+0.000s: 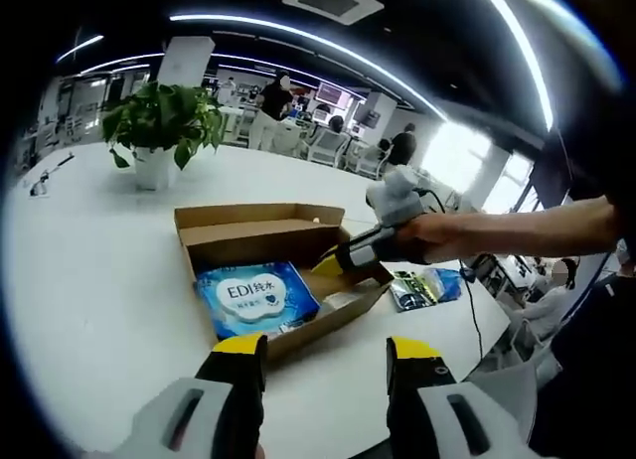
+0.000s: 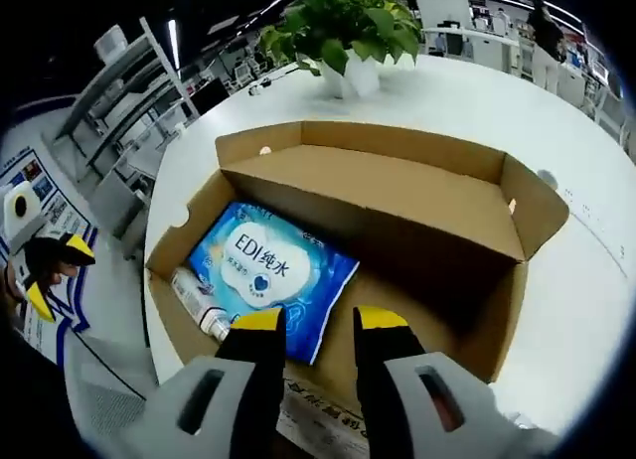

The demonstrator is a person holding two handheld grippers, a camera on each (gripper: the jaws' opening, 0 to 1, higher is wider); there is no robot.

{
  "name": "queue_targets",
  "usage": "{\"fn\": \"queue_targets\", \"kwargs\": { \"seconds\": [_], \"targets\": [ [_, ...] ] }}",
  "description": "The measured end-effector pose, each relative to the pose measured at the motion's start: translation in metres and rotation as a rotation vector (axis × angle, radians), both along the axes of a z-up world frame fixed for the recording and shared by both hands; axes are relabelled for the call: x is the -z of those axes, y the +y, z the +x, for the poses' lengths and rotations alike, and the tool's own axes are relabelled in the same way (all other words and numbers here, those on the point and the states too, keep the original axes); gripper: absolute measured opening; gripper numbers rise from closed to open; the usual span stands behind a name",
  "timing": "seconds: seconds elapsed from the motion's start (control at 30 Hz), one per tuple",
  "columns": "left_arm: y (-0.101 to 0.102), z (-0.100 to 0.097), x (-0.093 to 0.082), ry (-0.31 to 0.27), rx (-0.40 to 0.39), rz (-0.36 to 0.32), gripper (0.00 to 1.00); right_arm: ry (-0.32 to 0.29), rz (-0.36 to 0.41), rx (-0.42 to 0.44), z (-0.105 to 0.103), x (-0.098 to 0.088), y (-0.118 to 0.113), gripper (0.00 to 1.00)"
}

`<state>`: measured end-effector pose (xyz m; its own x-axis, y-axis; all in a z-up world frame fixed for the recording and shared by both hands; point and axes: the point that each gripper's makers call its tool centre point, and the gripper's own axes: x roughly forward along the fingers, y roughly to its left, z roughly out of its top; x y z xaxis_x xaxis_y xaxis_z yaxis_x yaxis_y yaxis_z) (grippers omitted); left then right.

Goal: Operate the shoe box by opening the lid, removing the specified soft item, and placing it in the target area until the item is outside and the box remains undamaged.

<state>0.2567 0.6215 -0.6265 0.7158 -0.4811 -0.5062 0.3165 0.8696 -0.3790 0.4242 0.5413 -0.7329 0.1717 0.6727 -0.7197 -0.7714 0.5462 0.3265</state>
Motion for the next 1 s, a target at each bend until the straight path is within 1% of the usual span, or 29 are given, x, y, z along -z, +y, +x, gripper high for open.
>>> {"fn": "queue_targets", "kwargs": {
  "seconds": [0.07,0.13,0.2,0.27,0.3,0.37,0.4,0.47,0.5,0.53,0.57,0.6,0.7,0.77,0.83,0.87,0.93,1.0],
  "targets": [
    [0.001,-0.003,0.003,0.007,-0.004,0.0,0.48,0.007,-0.009,-0.002,0.003,0.006,0.0,0.25],
    [0.002,-0.005,0.005,0.013,-0.004,-0.001,0.48,0.01,-0.014,-0.002,0.004,0.006,0.001,0.25],
    [0.001,-0.007,0.006,0.017,-0.002,0.0,0.48,0.016,-0.023,0.003,0.006,0.011,0.0,0.25],
    [0.001,-0.009,0.007,0.02,-0.001,0.0,0.48,0.027,-0.032,0.007,0.005,0.013,0.0,0.24],
    [0.0,-0.01,0.007,0.022,-0.001,0.0,0.48,0.03,-0.042,0.005,0.005,0.018,0.001,0.24],
    [0.0,-0.011,0.007,0.026,-0.001,0.001,0.48,0.025,-0.058,-0.006,0.003,0.021,0.002,0.23],
    [0.001,-0.011,0.008,0.026,-0.002,0.001,0.48,0.026,-0.061,-0.011,0.001,0.02,0.003,0.23],
    [0.003,-0.011,0.009,0.029,-0.007,-0.003,0.48,0.05,-0.058,-0.008,-0.001,0.024,0.008,0.24],
    [0.004,-0.011,0.009,0.029,-0.008,-0.003,0.48,0.07,-0.051,-0.003,-0.004,0.026,0.01,0.24],
    [0.004,-0.011,0.01,0.03,-0.009,-0.003,0.48,0.1,-0.05,0.003,-0.004,0.032,0.013,0.24],
    [0.004,-0.011,0.01,0.031,-0.008,-0.003,0.48,0.106,-0.061,0.002,-0.005,0.036,0.014,0.24],
    [0.004,-0.011,0.01,0.033,-0.008,-0.002,0.48,0.098,-0.071,0.001,-0.007,0.034,0.015,0.24],
    [0.006,-0.011,0.01,0.033,-0.01,-0.003,0.48,0.117,-0.074,0.018,-0.009,0.043,0.018,0.21],
    [0.007,-0.013,0.01,0.035,-0.012,-0.004,0.48,0.133,-0.058,0.03,-0.011,0.042,0.022,0.16],
    [0.009,-0.014,0.013,0.039,-0.015,-0.001,0.48,0.143,-0.041,0.062,-0.009,0.041,0.025,0.08],
    [0.01,-0.014,0.014,0.042,-0.017,-0.002,0.48,0.148,-0.047,0.087,-0.007,0.041,0.023,0.07],
    [0.011,-0.015,0.014,0.044,-0.02,-0.004,0.48,0.166,-0.036,0.094,-0.007,0.042,0.024,0.05],
    [0.009,-0.016,0.013,0.045,-0.02,-0.006,0.48,0.163,-0.034,0.089,-0.007,0.041,0.024,0.03]
  ]
}}
